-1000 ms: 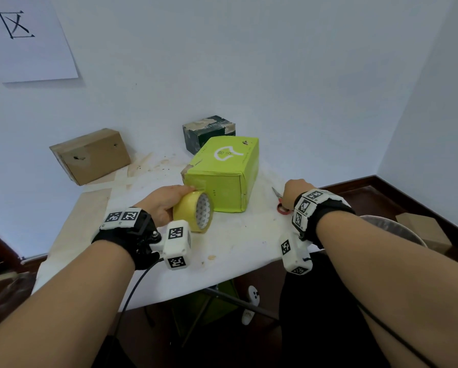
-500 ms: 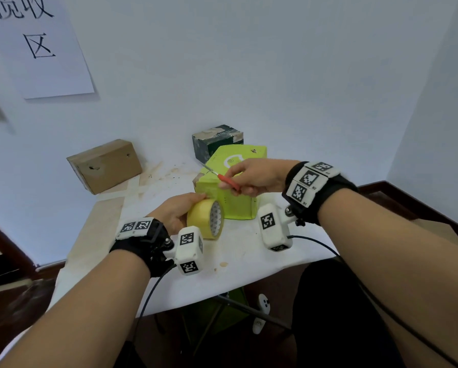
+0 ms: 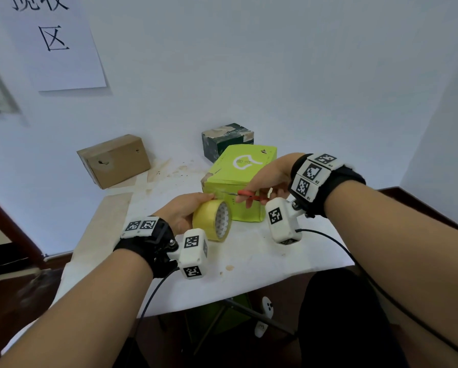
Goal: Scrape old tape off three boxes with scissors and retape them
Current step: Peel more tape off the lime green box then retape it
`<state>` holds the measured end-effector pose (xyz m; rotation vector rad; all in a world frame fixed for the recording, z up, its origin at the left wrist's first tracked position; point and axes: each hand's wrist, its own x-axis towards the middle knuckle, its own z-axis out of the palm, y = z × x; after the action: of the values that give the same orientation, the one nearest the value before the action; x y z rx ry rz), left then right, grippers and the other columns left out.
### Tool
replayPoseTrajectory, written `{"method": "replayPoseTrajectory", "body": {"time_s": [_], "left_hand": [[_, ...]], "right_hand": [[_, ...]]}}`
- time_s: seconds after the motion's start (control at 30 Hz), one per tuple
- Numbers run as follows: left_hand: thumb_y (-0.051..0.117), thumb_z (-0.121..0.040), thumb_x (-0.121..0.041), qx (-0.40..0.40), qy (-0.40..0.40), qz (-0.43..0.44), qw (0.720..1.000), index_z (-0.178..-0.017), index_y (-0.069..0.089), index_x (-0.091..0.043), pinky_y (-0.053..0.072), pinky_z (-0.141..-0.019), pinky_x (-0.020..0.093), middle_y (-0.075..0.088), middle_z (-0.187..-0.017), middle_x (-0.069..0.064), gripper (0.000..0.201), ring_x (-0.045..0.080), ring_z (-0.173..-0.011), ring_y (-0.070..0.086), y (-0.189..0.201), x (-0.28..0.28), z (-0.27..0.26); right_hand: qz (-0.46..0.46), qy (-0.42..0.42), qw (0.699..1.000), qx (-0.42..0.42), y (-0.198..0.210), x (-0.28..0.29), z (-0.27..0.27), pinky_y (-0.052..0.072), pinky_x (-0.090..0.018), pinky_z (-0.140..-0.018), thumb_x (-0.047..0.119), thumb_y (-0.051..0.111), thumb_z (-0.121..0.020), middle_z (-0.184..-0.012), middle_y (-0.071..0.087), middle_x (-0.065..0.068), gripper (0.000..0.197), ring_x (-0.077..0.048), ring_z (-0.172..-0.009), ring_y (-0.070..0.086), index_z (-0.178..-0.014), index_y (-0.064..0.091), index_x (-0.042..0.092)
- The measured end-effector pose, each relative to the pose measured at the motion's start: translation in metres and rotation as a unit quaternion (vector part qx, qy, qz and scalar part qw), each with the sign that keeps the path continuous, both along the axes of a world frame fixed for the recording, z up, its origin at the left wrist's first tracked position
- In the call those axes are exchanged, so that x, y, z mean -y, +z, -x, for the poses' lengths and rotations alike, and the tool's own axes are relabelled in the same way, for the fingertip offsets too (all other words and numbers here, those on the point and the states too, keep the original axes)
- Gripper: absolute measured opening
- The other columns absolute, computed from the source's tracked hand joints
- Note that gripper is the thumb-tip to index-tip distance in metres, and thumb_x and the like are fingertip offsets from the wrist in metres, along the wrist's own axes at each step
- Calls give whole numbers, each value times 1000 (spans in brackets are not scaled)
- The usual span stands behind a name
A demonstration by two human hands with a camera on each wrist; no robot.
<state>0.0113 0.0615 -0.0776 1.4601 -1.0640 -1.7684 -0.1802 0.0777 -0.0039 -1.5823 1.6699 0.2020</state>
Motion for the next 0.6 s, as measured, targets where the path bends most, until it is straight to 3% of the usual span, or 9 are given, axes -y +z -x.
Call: {"method": "replayPoseTrajectory", "body": {"time_s": [0.1,0.23,0.3,0.47,0.6], "left_hand": [[58,-95,-19,-5,1,3,1000,-122,58,-6,57,-51,34,67,-95,14,30,26,-77,64,-2,2,-1],[58,-95,-19,-12,-3,-4,1000,-119,59,-6,58,-59,37,67,-92,14,27,26,-76,65,-2,2,-1],[58,-95,-19,-10,-6,-6,1000,-115,60,-6,58,-55,36,67,-89,14,24,26,-73,65,-2,2,-1],[58,-95,-19,-11,-9,-7,1000,-113,60,-6,59,-55,37,67,-93,15,23,27,-77,64,-2,3,-2],[59,-94,-19,-13,-11,-14,1000,-105,61,-6,59,-54,37,67,-91,15,16,27,-77,64,0,2,-2]], "right_hand": [[-9,-3,1000,13,-2,5,-5,27,-14,-33,49,61,-86,-65,41,1,33,-7,-35,31,-88,62,16],[-10,-9,1000,27,-6,9,-11,25,-13,-31,45,63,-86,-62,41,0,32,-6,-33,29,-91,61,14],[3,-5,1000,28,-8,9,-13,24,-13,-31,44,64,-86,-61,42,0,31,-5,-33,28,-91,61,14],[68,26,997,15,-4,7,-11,24,-14,-36,41,69,-83,-62,49,0,36,-10,-47,29,-102,71,11],[96,45,994,3,-2,6,-8,26,-12,-36,34,70,-84,-63,51,2,20,-10,-51,31,-94,74,18]]}}
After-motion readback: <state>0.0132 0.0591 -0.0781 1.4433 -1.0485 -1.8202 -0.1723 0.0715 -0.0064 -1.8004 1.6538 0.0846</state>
